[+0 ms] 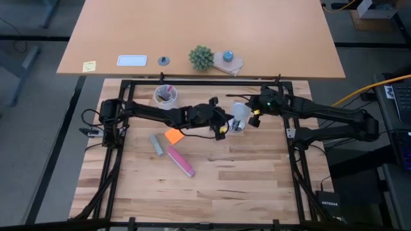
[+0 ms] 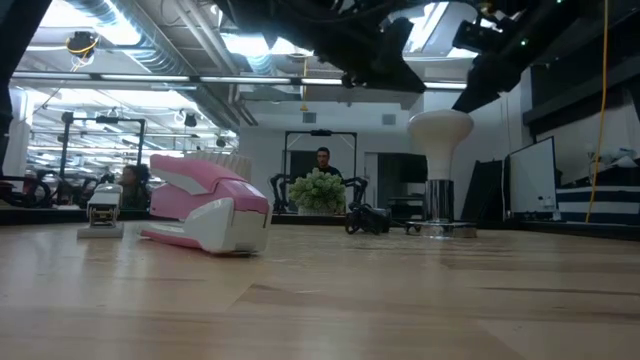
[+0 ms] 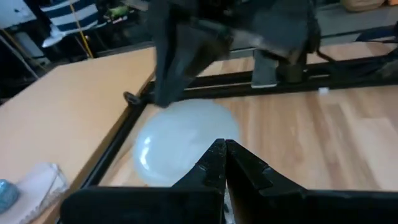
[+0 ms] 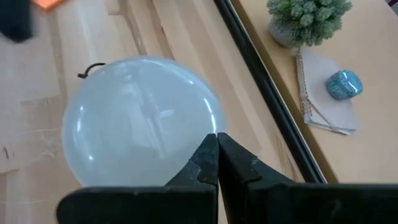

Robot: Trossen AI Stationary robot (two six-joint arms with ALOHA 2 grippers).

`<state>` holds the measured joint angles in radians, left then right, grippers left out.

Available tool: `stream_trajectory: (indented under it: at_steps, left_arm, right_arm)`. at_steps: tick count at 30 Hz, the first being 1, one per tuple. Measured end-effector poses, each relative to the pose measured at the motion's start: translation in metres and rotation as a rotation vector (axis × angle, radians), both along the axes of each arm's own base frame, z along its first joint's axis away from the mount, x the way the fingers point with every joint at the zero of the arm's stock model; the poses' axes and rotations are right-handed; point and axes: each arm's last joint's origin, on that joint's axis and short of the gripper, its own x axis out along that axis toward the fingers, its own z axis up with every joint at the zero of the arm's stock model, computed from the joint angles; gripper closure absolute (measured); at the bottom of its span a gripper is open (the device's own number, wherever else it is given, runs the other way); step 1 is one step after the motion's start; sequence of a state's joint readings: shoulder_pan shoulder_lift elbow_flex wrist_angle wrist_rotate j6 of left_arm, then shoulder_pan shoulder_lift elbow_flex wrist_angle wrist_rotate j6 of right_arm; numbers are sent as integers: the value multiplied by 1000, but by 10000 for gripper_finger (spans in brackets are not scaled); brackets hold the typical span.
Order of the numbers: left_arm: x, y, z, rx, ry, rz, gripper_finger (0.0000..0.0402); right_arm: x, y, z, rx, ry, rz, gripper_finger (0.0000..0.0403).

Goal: Screw lightbulb
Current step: Insert the lightbulb into the lamp

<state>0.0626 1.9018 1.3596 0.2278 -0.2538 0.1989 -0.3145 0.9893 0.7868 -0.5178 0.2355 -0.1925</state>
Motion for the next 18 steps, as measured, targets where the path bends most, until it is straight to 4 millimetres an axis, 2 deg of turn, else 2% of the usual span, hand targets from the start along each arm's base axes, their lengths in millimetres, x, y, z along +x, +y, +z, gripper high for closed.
stream_trajectory:
  at_steps: [4,12,18]
  left_arm:
    - [0,-2,-4,-21,20,3,401]
    - [-2,8,-6,-53,31,40,402]
    - [-5,11,-16,-65,47,36,401]
  right_arm:
    - [4,-1,-3,3,9,-1,400]
    - [4,-1,-3,8,11,1,400]
    - [4,-1,-3,12,11,3,400]
